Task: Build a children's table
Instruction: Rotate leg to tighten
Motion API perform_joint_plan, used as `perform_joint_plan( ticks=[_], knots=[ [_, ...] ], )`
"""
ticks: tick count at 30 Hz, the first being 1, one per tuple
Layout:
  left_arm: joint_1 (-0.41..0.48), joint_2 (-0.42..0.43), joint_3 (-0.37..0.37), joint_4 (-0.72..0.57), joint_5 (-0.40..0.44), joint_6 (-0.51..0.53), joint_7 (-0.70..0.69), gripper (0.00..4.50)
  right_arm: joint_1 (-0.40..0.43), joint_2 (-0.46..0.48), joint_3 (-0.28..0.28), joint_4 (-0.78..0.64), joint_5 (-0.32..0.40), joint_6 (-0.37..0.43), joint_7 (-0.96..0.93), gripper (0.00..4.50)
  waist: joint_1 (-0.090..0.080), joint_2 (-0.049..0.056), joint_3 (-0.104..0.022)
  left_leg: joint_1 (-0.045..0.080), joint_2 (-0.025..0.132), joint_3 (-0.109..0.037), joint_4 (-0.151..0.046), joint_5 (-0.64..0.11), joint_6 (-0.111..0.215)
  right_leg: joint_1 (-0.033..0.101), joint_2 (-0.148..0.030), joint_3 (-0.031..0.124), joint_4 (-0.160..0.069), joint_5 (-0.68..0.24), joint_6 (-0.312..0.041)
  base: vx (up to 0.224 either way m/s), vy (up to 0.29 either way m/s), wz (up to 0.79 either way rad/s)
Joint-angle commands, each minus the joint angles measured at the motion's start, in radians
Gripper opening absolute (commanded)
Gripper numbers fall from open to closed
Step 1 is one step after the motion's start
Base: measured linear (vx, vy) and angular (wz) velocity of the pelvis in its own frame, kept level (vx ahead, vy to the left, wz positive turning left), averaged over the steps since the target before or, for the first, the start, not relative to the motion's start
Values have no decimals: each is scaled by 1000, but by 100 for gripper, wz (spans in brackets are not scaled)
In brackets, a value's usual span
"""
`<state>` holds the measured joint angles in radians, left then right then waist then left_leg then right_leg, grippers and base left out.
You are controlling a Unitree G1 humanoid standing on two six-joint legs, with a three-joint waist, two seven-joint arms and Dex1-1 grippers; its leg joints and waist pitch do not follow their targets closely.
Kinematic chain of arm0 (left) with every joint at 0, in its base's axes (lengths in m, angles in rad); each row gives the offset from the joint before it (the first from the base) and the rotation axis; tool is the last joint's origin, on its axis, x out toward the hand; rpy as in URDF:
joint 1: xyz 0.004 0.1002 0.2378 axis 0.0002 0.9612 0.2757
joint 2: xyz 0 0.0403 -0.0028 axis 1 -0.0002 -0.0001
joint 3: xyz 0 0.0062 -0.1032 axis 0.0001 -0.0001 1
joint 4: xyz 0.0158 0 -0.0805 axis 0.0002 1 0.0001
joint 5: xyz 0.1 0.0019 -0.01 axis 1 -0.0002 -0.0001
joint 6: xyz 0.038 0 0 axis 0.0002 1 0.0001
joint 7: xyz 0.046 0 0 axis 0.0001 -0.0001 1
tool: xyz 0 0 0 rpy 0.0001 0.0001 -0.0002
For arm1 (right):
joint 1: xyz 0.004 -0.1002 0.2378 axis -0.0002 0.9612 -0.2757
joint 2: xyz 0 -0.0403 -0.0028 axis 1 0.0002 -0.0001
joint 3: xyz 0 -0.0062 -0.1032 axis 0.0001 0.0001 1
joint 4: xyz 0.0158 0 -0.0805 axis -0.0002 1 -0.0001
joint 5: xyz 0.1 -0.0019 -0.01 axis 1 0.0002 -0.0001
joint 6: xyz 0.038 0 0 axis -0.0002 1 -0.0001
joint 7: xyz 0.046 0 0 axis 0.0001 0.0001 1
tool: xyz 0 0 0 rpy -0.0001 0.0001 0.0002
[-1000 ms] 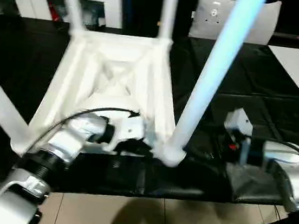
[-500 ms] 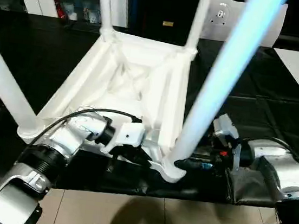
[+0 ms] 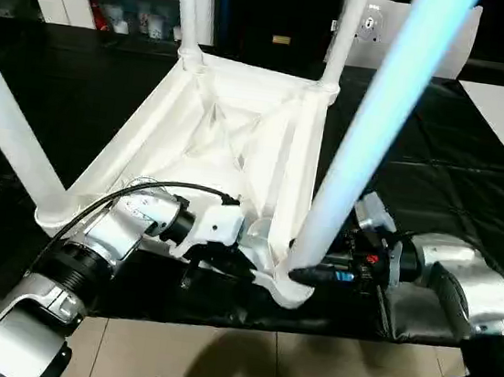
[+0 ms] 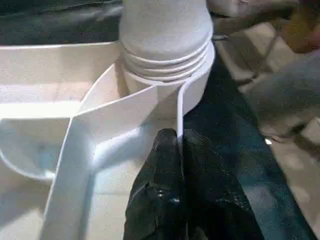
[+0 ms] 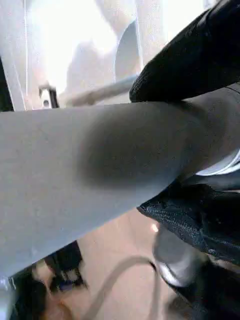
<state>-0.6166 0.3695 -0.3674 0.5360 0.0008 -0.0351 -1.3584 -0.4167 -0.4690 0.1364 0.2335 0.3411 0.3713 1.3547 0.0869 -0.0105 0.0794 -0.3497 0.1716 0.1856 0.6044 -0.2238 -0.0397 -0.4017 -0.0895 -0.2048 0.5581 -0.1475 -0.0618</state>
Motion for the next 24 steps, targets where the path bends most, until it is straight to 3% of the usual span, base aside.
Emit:
perform_joint_plan(
  ticks=[1,3,5,11,12,13,14,15,17,18,20,24],
  knots=[
    [4,-63,31,-58,-21,92,125,0,4,61,-15,-48,0,39,-139,209,-10,-13,-58,5,86,-38,-75,-104,54,64,-110,96,-83,-414,-46,0,0,0],
    [10,-84,40,-73,-15,129,176,0,3,92,-23,-45,-29,50,-226,209,-15,-15,-57,2,76,-37,-74,-115,45,66,-108,92,-91,-455,-25,0,0,0],
    [11,-124,50,-85,0,187,259,0,-2,146,-35,-43,-71,68,-365,206,-45,-15,-56,-5,69,-42,-72,-129,40,68,-102,81,-101,-498,15,0,0,0],
    [-17,-223,63,-67,50,295,447,0,-25,274,-74,-42,-158,133,-683,200,-72,-7,-60,-4,62,-41,-69,-118,56,66,-96,77,-107,-475,20,0,0,0],
    [-20,-233,64,-66,56,305,468,0,-28,285,-78,-43,-164,145,-710,200,-75,-6,-61,-4,64,-41,-69,-113,61,66,-96,78,-105,-460,16,0,0,0],
    [-42,-300,78,-54,77,356,585,0,-39,339,-84,-40,-225,190,-861,200,-79,1,-63,-3,72,-44,-70,-96,61,64,-94,81,-99,-416,0,0,0,0],
    [-42,-300,78,-54,77,356,585,0,-39,339,-84,-40,-225,190,-861,200,-80,1,-62,-4,76,-46,-70,-91,58,62,-94,82,-95,-396,-9,0,0,0],
    [-46,-320,81,-53,86,366,622,0,-41,355,-87,-39,-240,193,-900,200,-79,-1,-66,-5,73,-46,-69,-90,63,68,-98,83,-91,-373,-20,0,0,0],
    [-51,-360,81,-55,97,384,675,0,-42,401,-108,-48,-233,196,-958,200,-76,7,-67,-6,75,-45,-69,-66,79,67,-101,88,-85,-324,-43,0,0,0],
    [-51,-371,81,-57,99,390,687,0,-41,414,-113,-51,-232,197,-974,200,-78,2,-69,-7,76,-42,-68,-53,92,70,-100,90,-81,-290,-53,0,0,0],
    [-53,-385,79,-61,104,395,700,0,-37,424,-111,-60,-241,183,-996,252,-75,7,-70,-8,77,-44,-68,-26,110,70,-101,91,-71,-247,-73,0,0,0],
    [-50,-365,75,-67,105,373,675,0,-22,398,-107,-65,-236,128,-957,284,-73,8,-69,-4,80,-41,-67,-34,128,70,-102,94,-70,-225,-89,0,0,0]
  ],
)
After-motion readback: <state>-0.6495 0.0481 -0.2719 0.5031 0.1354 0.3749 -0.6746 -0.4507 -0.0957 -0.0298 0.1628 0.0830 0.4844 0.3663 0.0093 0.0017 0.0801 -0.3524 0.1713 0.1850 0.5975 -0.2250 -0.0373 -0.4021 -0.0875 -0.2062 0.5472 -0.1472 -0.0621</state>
